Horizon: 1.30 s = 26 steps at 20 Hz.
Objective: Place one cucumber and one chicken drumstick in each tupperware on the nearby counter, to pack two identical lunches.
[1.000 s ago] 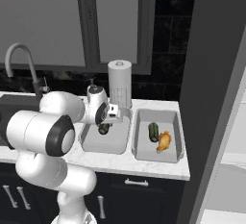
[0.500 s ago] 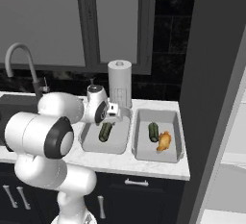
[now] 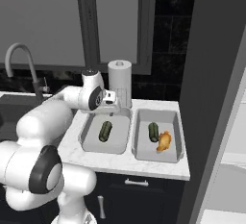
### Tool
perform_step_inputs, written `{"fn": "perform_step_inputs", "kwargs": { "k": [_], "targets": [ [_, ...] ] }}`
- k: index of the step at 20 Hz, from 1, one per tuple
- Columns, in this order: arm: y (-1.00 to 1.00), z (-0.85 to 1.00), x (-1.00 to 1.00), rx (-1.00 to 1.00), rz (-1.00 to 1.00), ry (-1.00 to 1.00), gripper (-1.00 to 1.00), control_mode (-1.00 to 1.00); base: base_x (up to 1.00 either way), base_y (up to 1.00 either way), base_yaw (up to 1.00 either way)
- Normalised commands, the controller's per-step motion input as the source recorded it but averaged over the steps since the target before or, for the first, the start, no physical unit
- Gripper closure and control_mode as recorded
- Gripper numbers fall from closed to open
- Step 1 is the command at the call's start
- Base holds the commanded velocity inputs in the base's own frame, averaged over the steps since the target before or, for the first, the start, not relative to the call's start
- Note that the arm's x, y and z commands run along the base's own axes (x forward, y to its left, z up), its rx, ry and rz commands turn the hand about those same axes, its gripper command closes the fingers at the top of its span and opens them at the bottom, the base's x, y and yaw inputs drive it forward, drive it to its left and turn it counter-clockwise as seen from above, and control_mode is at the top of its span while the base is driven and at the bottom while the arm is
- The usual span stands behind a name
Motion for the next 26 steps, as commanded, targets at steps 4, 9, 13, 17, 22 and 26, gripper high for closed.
{"fn": "perform_step_inputs", "kwargs": {
  "k": [4, 9, 13, 17, 22, 26],
  "targets": [
    [-0.11, 0.83, -0.95, 0.0, 0.0, 0.16, -1.0, -1.0, 0.0, 0.0, 0.0],
    [-0.03, 0.39, -1.0, 0.03, 0.0, 0.04, -1.0, -1.0, 0.0, 0.0, 0.0],
    [0.09, 0.01, -1.0, 0.07, 0.03, -0.11, -1.0, -1.0, 0.0, 0.0, 0.0],
    [0.13, 0.0, -0.99, 0.04, 0.03, -0.11, -1.0, -1.0, 0.0, 0.0, 0.0],
    [0.0, 0.07, -0.31, 0.0, 0.0, -0.01, -1.0, -1.0, 0.0, 0.0, 0.0],
    [0.0, 0.0, 0.0, 0.0, 0.0, 0.0, -1.0, -1.0, 0.0, 0.0, 0.0]
  ]
}}
